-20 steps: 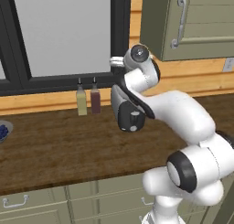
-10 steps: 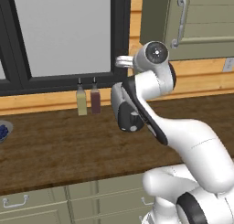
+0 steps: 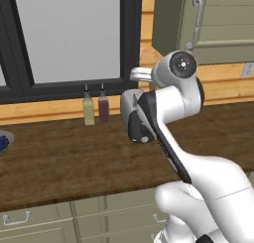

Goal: Start the toaster. Once the lever pops up, take the bread to the plate on the dining counter.

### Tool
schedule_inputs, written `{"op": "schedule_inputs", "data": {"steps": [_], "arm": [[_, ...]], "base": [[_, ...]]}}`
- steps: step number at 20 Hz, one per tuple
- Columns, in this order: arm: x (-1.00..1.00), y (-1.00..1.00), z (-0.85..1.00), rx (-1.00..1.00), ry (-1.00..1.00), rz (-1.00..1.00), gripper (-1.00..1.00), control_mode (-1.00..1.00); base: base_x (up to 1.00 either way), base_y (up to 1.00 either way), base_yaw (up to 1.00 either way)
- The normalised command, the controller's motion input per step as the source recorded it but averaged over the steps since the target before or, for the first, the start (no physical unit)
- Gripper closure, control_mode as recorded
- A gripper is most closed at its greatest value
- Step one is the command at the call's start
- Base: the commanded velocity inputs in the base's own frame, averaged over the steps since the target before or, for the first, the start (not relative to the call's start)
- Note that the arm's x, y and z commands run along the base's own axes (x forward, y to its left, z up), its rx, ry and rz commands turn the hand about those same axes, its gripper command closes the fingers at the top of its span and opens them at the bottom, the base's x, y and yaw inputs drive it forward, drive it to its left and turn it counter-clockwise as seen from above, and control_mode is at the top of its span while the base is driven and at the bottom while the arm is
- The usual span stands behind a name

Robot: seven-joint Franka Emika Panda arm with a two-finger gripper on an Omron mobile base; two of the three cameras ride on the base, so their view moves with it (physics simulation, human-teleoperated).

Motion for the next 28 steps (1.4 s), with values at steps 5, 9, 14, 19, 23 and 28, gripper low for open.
{"op": "schedule_inputs", "data": {"steps": [5,9,14,19,23,28], "arm": [[0.0,0.0,0.0,0.0,0.0,0.0,1.0,1.0],[0.0,0.0,0.0,0.0,0.0,0.0,1.0,1.0],[0.0,0.0,0.0,0.0,0.0,0.0,1.0,1.0],[0.0,0.0,0.0,0.0,0.0,0.0,1.0,1.0],[0.0,0.0,0.0,0.0,0.0,0.0,1.0,1.0],[0.0,0.0,0.0,0.0,0.0,0.0,1.0,1.0]], "base": [[-0.99,0.4,0.03],[-0.59,0.82,0.42],[-0.02,0.77,0.79],[0.0,0.51,0.91],[0.0,0.48,0.93],[0.0,0.5,0.91]]}}
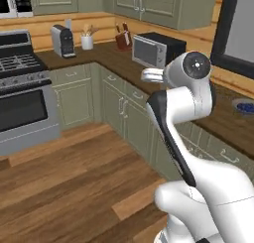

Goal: Start the toaster. Once the lever pops up, take the bread to the plate on the dining counter.

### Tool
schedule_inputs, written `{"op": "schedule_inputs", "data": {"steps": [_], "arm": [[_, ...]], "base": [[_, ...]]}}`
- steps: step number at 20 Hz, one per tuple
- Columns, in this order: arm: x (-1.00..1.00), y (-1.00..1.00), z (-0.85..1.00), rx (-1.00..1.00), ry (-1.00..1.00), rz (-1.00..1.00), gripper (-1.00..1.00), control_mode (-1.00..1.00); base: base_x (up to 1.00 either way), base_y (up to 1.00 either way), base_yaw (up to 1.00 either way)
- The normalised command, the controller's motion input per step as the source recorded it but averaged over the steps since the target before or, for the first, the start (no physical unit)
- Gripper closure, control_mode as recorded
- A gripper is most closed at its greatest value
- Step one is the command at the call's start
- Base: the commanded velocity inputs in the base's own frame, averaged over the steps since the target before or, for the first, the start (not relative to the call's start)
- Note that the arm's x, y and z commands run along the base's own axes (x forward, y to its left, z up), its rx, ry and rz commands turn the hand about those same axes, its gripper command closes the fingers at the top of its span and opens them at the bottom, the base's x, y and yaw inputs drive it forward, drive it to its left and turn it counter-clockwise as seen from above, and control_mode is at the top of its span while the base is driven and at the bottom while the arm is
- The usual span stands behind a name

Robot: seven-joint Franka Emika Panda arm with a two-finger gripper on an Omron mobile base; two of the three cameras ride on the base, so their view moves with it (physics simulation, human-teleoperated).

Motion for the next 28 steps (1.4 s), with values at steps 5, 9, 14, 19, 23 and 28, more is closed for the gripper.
{"op": "schedule_inputs", "data": {"steps": [5,9,14,19,23,28], "arm": [[0.0,0.0,0.0,0.0,0.0,0.0,1.0,1.0],[0.0,0.0,0.0,0.0,0.0,0.0,1.0,1.0],[0.0,0.0,0.0,0.0,0.0,0.0,1.0,1.0],[0.0,0.0,0.0,0.0,0.0,0.0,1.0,1.0],[0.0,0.0,0.0,0.0,0.0,0.0,1.0,1.0],[0.0,0.0,0.0,0.0,0.0,0.0,1.0,1.0]], "base": [[0.02,0.46,0.89],[0.13,0.46,0.86],[0.34,0.38,0.78],[0.9,0.03,0.63],[1.0,-0.13,0.54],[1.0,-0.33,0.5]]}}
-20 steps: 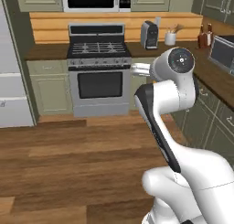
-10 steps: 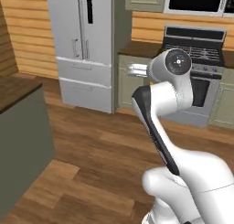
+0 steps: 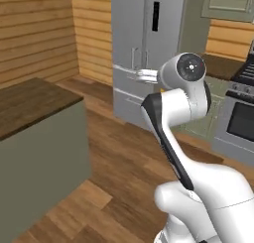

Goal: Start the toaster. Once the lever pops up, take the bread to the plate on the dining counter.

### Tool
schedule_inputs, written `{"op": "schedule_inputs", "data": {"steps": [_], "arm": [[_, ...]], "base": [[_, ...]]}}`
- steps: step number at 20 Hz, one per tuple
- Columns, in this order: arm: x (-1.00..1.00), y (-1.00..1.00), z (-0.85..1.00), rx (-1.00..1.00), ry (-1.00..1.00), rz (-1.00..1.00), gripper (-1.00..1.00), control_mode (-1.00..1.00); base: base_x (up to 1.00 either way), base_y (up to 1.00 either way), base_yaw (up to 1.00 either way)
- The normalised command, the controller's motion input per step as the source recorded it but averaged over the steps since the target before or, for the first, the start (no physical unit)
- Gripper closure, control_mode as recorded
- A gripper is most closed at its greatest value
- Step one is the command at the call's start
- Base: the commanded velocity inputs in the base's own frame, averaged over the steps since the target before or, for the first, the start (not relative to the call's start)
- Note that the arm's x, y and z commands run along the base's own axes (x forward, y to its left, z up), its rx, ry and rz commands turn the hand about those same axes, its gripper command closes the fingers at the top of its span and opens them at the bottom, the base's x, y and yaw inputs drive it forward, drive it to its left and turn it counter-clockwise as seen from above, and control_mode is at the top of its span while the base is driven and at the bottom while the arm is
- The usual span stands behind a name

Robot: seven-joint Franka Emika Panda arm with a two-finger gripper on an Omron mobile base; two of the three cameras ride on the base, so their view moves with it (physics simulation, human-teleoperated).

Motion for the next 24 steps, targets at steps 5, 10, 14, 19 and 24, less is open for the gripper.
{"op": "schedule_inputs", "data": {"steps": [5,10,14,19,24], "arm": [[0.0,0.0,0.0,0.0,0.0,0.0,1.0,1.0],[0.0,0.0,0.0,0.0,0.0,0.0,1.0,1.0],[0.0,0.0,0.0,0.0,0.0,0.0,1.0,1.0],[0.0,0.0,0.0,0.0,0.0,0.0,1.0,1.0],[0.0,0.0,0.0,0.0,0.0,0.0,1.0,1.0]], "base": [[1.0,-0.4,0.5],[1.0,-0.49,0.48],[0.96,-0.56,0.47],[0.77,-0.71,0.43],[0.51,-0.82,0.33]]}}
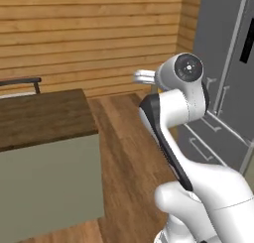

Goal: Start the toaster. Once the lever pops up, take the bread to the plate on the dining counter.

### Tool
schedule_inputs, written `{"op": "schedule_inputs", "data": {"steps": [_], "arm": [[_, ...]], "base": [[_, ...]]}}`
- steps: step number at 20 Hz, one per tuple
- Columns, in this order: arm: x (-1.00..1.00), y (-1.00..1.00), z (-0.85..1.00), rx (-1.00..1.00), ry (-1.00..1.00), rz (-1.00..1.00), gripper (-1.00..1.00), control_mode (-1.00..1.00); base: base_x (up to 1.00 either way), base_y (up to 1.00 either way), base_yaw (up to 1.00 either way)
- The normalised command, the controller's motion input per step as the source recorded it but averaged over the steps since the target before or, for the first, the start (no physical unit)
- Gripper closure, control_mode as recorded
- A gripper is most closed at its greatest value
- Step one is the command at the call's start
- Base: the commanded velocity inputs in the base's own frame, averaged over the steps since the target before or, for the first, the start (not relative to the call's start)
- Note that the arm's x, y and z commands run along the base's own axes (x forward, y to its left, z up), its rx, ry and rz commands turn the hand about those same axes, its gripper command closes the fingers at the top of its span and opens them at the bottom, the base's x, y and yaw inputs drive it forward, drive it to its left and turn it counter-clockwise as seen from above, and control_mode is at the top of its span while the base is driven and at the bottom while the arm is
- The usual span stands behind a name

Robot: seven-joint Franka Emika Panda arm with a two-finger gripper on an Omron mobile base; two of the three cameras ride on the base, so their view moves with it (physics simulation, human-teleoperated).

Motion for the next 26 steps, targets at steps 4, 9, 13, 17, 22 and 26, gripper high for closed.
{"op": "schedule_inputs", "data": {"steps": [4,9,13,17,22,26], "arm": [[0.0,0.0,0.0,0.0,0.0,0.0,1.0,1.0],[0.0,0.0,0.0,0.0,0.0,0.0,1.0,1.0],[0.0,0.0,0.0,0.0,0.0,0.0,1.0,1.0],[0.0,0.0,0.0,0.0,0.0,0.0,1.0,1.0],[0.0,0.0,0.0,0.0,0.0,0.0,1.0,1.0],[0.0,0.0,0.0,0.0,0.0,0.0,1.0,1.0]], "base": [[0.69,-0.67,0.27],[0.98,-0.43,0.21],[1.0,-0.39,0.15],[1.0,-0.31,0.15],[1.0,-0.21,0.16],[1.0,-0.2,0.17]]}}
